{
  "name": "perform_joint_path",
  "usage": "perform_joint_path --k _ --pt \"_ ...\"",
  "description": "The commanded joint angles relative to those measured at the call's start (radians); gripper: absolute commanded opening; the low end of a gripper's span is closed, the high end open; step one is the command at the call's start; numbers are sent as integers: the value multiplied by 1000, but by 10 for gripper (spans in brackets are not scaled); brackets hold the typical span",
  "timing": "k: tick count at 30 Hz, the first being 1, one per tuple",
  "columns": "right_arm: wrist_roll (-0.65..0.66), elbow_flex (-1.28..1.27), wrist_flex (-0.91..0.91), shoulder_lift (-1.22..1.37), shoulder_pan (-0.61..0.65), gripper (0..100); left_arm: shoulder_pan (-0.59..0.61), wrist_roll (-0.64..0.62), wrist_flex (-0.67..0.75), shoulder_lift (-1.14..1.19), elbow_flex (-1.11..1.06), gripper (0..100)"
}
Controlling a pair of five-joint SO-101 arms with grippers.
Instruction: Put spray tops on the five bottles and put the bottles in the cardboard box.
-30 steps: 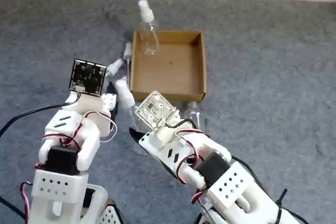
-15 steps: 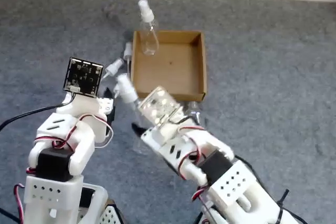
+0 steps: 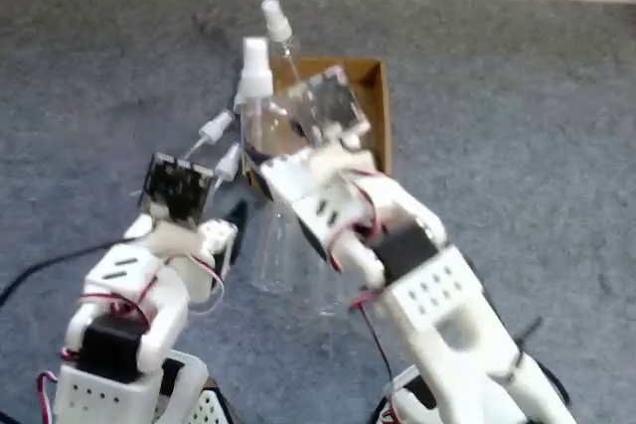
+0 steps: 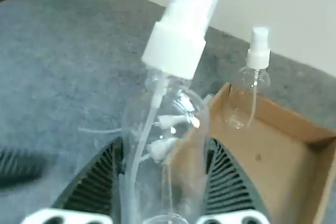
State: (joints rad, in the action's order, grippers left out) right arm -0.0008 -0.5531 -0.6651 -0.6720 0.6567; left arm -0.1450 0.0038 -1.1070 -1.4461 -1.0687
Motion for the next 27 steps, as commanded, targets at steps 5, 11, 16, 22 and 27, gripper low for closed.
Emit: perform_joint_path --k 5,11,16,22,27 --pt "-48 282 -130 143 87 3 -30 5 163 -119 -119 224" --pt "-44 364 -305 136 124 3 1 3 272 7 -120 232" --pt "-41 367 -348 38 119 3 76 3 341 101 -120 231" --pt "28 315 -351 -22 44 3 76 3 339 110 -122 228" --pt "86 298 -272 2 -94 3 74 6 339 110 -124 228"
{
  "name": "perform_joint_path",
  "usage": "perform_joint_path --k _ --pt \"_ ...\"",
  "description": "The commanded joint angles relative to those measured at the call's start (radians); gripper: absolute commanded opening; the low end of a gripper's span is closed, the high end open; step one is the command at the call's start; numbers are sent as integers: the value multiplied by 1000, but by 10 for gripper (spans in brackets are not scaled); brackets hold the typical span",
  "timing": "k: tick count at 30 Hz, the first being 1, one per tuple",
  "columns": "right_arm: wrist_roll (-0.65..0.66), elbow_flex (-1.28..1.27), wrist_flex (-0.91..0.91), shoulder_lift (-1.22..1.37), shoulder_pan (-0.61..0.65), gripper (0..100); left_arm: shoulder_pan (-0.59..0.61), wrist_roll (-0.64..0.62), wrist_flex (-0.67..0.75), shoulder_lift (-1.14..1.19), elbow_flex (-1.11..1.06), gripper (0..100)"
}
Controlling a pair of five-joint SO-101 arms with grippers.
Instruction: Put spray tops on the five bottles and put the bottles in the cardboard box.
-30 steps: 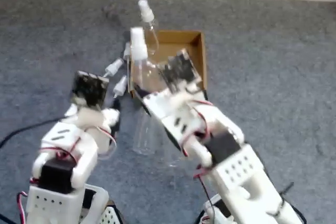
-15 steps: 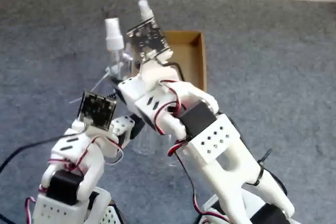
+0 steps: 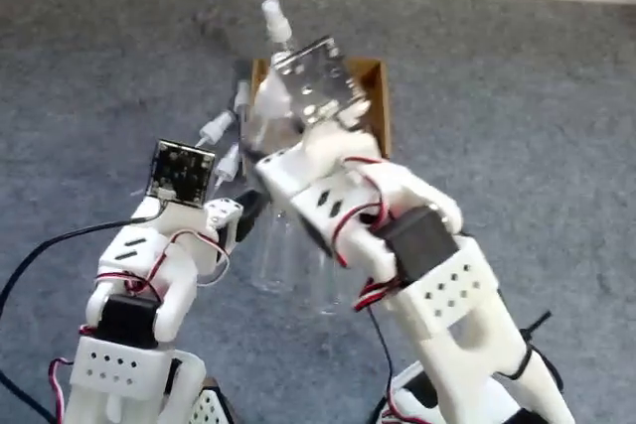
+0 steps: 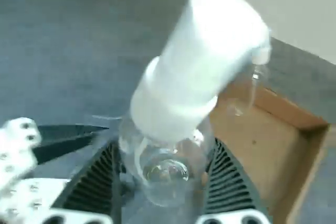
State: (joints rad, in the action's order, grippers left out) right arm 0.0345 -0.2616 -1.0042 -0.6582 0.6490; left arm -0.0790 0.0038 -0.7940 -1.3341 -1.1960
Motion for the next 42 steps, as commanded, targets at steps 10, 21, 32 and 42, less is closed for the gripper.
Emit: perform_joint_path --k 10,21,32,42 --pt "75 13 496 390 -320 3 134 5 29 -93 -90 135" --pt "72 119 740 785 -346 3 162 5 31 -236 -168 43" --pt "72 326 740 989 -380 3 160 5 26 -245 -168 42" --pt "71 381 743 1082 -392 3 160 5 26 -245 -168 42"
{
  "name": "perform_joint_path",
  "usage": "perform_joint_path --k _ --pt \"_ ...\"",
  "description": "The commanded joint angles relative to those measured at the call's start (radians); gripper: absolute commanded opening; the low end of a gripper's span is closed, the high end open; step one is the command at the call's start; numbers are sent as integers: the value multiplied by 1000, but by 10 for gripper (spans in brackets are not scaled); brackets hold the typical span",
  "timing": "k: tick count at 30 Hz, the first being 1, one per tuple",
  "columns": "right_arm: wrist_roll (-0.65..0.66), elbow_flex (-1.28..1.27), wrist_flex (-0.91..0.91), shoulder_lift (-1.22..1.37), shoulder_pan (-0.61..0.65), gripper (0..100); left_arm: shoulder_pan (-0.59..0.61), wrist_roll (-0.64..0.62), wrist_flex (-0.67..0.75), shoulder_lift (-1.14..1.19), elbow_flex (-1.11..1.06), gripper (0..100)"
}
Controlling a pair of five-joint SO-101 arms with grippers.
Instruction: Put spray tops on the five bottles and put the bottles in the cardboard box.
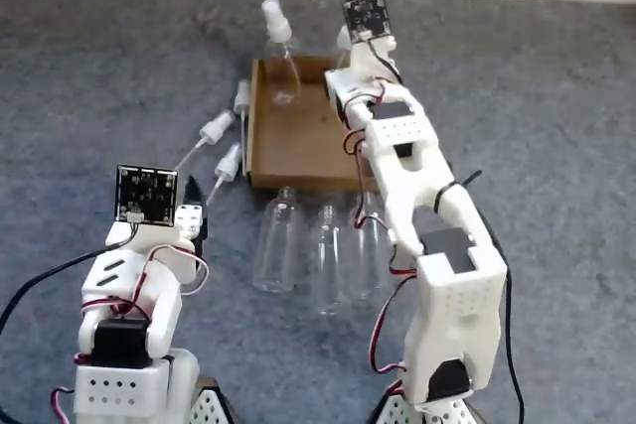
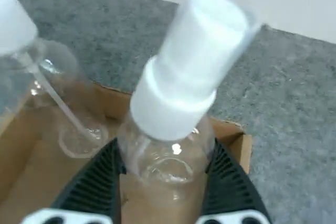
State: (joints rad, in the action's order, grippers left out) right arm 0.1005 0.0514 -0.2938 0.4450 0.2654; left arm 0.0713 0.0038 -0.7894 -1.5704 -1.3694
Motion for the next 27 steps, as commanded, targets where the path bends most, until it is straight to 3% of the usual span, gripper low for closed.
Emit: perform_joint_path --k 1,13,19,27 --pt "5 68 33 -16 -8 3 10 5 21 -8 5 42" --pt "5 70 61 25 -5 13 10 5 21 -10 5 42" --pt "5 65 54 22 -4 146 10 6 21 -10 5 42" --pt "8 70 -13 21 8 171 10 6 21 -10 5 42"
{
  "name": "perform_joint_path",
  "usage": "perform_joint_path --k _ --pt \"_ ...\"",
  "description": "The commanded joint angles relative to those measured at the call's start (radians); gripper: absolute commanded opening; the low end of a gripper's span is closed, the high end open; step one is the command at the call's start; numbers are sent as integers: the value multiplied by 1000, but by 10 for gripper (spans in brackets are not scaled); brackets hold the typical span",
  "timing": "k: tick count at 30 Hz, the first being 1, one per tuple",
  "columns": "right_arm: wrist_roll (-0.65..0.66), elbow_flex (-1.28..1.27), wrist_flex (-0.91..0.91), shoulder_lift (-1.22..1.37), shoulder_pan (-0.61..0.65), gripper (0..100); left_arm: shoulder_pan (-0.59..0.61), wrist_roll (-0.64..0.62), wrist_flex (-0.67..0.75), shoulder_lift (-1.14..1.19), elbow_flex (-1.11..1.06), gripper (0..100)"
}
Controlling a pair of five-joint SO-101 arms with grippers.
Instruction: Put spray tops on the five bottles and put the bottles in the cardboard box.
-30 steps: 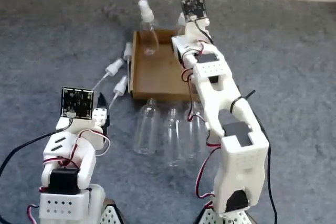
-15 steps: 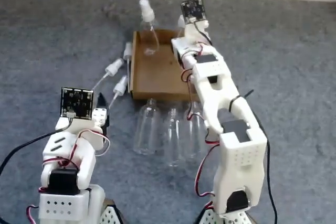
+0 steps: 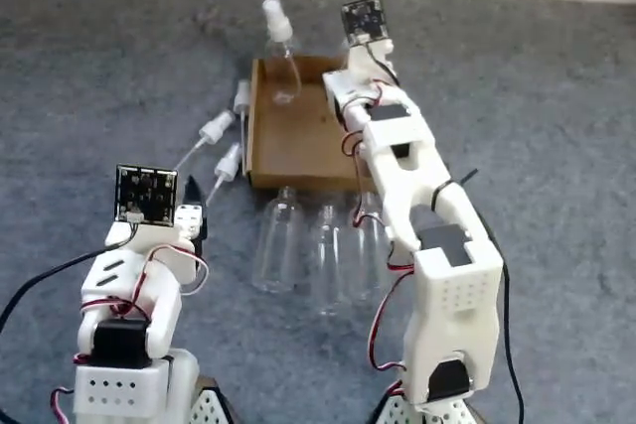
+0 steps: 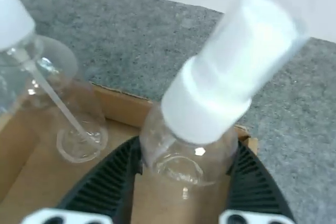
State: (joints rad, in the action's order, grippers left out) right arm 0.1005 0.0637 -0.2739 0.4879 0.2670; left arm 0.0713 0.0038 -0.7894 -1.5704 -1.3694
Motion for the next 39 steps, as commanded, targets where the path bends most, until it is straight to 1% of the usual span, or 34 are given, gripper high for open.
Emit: perform_joint_path --k 1,6,9,15,20,23,31,34,37,39 --pt "6 58 -31 -22 13 183 10 6 21 -10 5 42" --pt "6 82 -39 -21 21 259 10 8 21 -10 5 42" --pt "9 87 -64 -22 21 286 10 8 21 -10 5 42" --pt "6 179 -139 -22 21 292 10 8 21 -10 5 42" --pt "6 352 -282 -22 21 292 10 8 21 -8 5 42" --pt "6 513 -456 -22 21 291 10 8 21 -8 5 42" --pt "6 1020 -1084 -21 22 289 10 8 26 -7 -8 42" --pt "6 1159 -1279 -16 22 288 10 8 26 -7 -8 42" --pt "11 1264 -1483 -16 38 254 10 8 26 -7 -10 42" --pt "6 1308 -1494 -24 36 214 10 6 26 -7 -10 42"
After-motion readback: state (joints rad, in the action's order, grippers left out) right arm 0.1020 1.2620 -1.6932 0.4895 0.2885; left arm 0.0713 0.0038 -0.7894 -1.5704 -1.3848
